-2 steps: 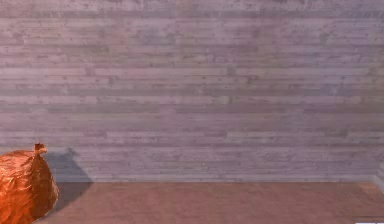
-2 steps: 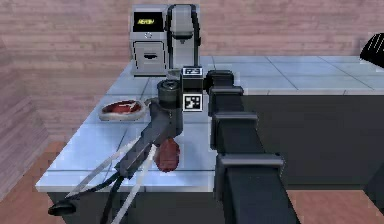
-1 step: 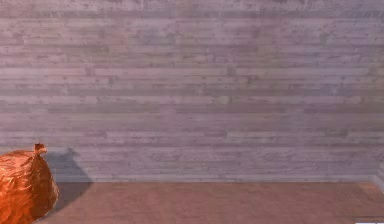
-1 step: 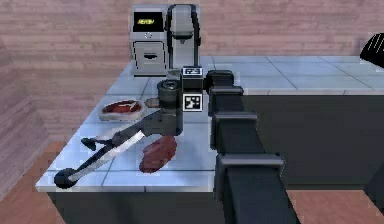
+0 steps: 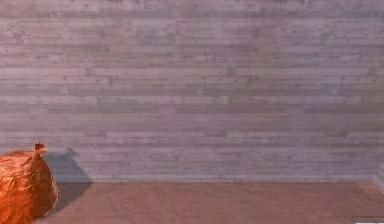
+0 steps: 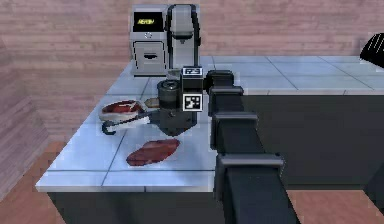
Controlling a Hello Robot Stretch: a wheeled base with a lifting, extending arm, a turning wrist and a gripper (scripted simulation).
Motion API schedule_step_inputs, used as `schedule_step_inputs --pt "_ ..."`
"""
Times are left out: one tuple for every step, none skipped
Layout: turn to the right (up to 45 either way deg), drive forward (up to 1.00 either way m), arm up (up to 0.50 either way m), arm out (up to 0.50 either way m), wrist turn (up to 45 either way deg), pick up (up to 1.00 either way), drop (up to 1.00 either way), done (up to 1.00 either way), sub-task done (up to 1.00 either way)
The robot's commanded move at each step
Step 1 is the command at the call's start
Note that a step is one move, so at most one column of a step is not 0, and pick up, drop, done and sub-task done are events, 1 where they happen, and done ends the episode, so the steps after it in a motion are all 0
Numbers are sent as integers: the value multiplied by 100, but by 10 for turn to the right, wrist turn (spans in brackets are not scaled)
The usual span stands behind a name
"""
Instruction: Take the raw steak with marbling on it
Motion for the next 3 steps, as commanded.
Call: schedule_step_inputs --pt "0 0 0 0 210 0 0 0 0" --pt "0 0 -18 0 0 0 0 0 0" --pt "0 0 0 0 0 100 0 0 0"
